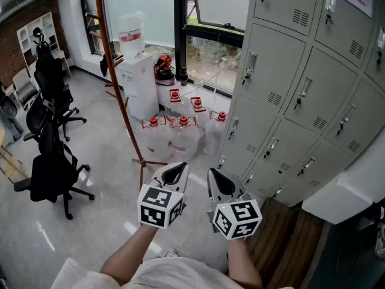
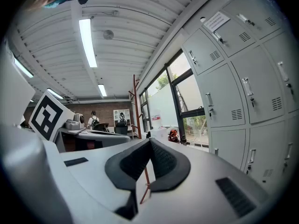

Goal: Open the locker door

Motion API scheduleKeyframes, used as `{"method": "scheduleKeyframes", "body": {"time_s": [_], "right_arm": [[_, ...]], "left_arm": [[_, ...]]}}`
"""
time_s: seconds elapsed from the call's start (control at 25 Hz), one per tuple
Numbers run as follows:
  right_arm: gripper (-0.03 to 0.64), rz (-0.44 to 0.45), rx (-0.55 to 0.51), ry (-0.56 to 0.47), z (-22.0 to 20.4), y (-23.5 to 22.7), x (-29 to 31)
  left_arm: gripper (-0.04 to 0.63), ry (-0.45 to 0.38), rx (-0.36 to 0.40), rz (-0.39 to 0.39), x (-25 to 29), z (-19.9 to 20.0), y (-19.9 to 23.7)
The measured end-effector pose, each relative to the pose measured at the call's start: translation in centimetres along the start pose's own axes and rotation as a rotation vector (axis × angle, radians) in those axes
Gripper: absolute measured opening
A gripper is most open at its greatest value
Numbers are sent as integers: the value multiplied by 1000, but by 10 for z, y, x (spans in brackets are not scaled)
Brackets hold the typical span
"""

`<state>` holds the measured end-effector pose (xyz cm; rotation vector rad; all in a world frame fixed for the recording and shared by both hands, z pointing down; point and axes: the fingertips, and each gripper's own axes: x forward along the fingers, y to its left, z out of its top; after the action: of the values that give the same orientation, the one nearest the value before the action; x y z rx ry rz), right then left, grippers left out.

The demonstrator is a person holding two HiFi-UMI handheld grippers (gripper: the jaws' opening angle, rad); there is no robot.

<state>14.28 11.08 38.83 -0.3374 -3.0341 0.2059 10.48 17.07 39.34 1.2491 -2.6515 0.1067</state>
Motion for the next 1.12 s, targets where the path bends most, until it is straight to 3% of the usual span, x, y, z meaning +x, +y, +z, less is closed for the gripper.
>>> {"method": "scheduleKeyframes", "body": {"time_s": [0.56,0.88,1.12], "right_arm": [[-2,19,13,-6,-1,-33,-29],[-2,-15,34,-3,-8,-68,-47],[-2,-40,30,4,-9,-97,-32]], "left_arm": [[6,-3,-7,15,17,3,-42],[6,10,-1,-19,44,1,-70],[6,15,-7,-44,77,1,-67]]}}
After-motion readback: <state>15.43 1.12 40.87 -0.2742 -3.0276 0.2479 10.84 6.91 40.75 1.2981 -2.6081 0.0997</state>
